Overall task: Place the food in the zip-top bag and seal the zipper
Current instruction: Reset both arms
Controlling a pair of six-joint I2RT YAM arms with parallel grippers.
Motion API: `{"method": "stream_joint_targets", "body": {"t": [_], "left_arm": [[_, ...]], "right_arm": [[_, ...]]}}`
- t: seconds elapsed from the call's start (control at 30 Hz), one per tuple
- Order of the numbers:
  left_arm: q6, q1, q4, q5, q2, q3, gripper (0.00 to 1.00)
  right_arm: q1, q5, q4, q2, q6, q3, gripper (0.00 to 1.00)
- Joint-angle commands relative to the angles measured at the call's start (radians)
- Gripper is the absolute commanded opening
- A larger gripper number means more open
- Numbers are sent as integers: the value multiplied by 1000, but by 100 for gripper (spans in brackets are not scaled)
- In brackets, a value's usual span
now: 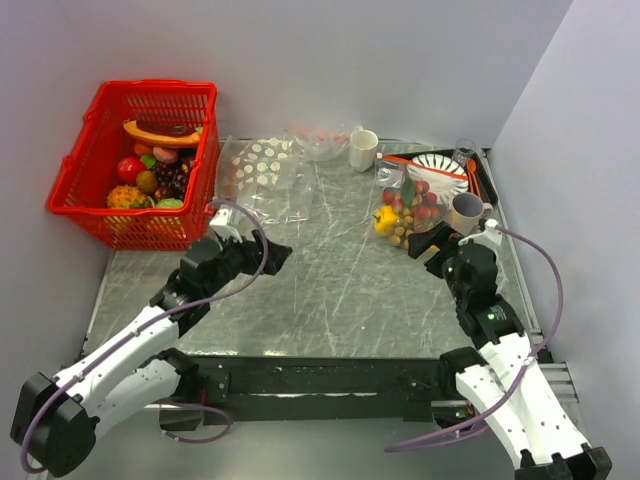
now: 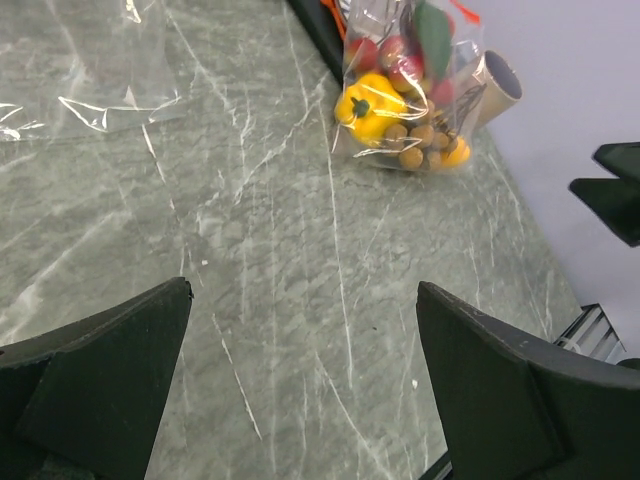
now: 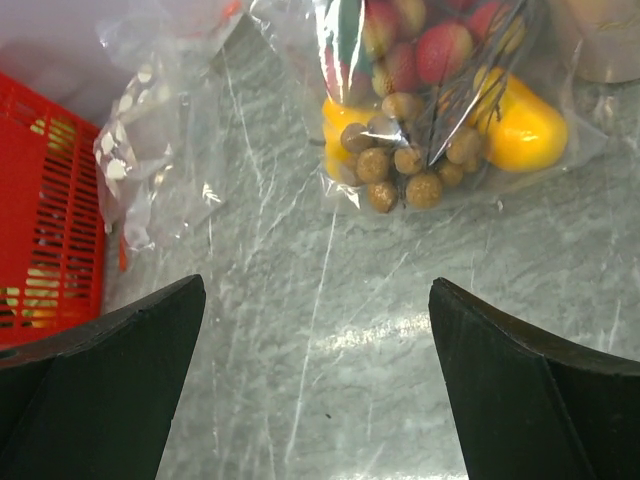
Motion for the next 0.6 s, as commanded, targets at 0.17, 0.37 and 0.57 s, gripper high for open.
{"method": "stream_joint_targets", "body": {"t": [0.17, 0.37, 0.57], "left_arm": [[65, -2, 333, -1, 0, -170, 99], [77, -7, 346, 48, 34, -157, 99], [74, -8, 352, 26, 44, -161, 99]], "right_arm": [[4, -49, 280, -96, -114, -187, 100], [5, -41, 280, -152, -112, -210, 100], [4, -21, 252, -143, -108, -193, 100]]}}
